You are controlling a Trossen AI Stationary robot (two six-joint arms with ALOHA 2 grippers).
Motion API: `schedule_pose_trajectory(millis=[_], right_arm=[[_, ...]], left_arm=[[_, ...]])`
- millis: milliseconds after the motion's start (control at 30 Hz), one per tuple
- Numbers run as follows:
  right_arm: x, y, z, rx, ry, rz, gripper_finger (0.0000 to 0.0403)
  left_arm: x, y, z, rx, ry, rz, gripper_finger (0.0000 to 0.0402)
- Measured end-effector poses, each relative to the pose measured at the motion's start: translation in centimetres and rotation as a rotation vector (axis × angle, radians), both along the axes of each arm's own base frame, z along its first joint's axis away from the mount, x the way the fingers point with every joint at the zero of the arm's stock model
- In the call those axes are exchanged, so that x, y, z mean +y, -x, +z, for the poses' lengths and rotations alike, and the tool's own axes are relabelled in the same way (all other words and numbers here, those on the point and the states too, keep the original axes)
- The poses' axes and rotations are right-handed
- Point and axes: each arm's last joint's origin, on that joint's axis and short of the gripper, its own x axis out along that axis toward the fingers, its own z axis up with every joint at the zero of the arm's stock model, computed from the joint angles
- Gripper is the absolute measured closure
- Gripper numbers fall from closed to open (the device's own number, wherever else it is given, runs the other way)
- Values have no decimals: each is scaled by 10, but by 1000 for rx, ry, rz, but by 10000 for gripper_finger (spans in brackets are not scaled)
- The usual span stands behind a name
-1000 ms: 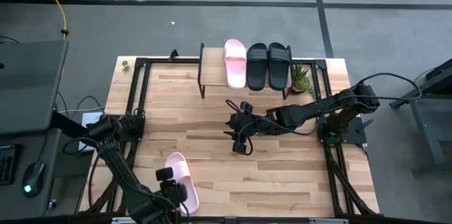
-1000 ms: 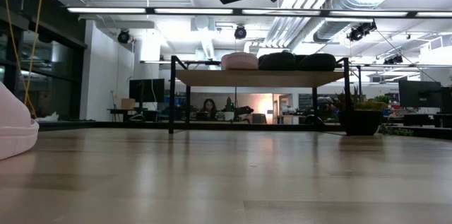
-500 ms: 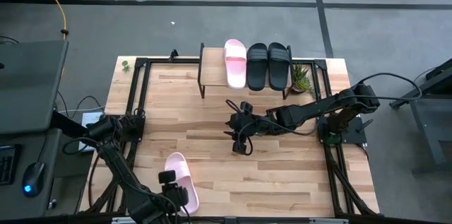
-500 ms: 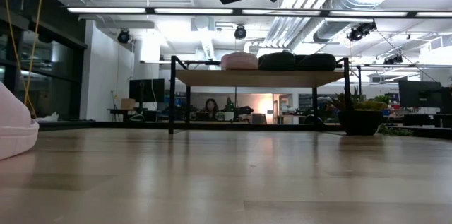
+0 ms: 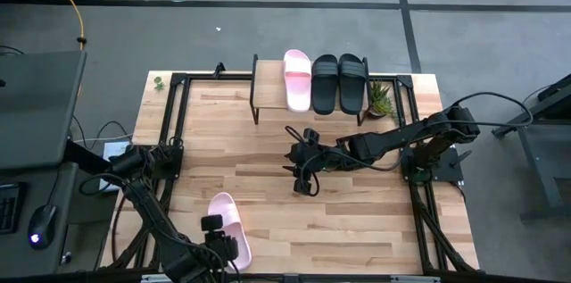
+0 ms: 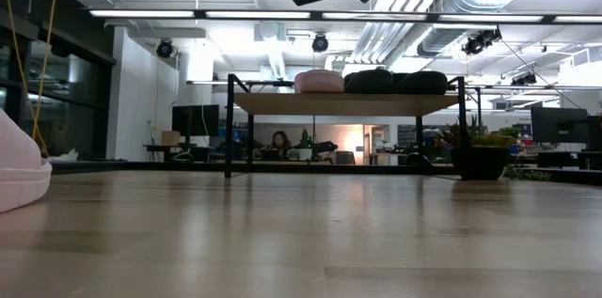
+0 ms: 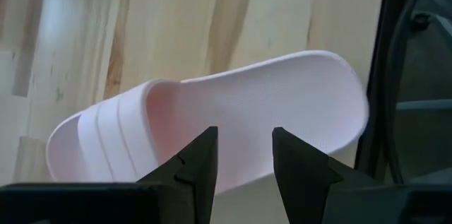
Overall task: Pick and place slides into the shelf
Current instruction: Put the pink slipper on the shelf
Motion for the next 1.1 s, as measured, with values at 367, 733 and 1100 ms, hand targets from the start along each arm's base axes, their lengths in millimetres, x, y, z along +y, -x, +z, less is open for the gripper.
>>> schedule_pose_trajectory(millis=[367, 733, 1100], right_arm=[[0, 0, 0, 0, 0, 0, 260], [0, 0, 0, 3, 1, 0, 260], [0, 0, 0, 3, 1, 0, 260]], left_arm=[[12, -1, -1, 51, -69, 23, 282], [26, 2, -22, 139, -115, 51, 282], [33, 8, -34, 165, -157, 79, 282]])
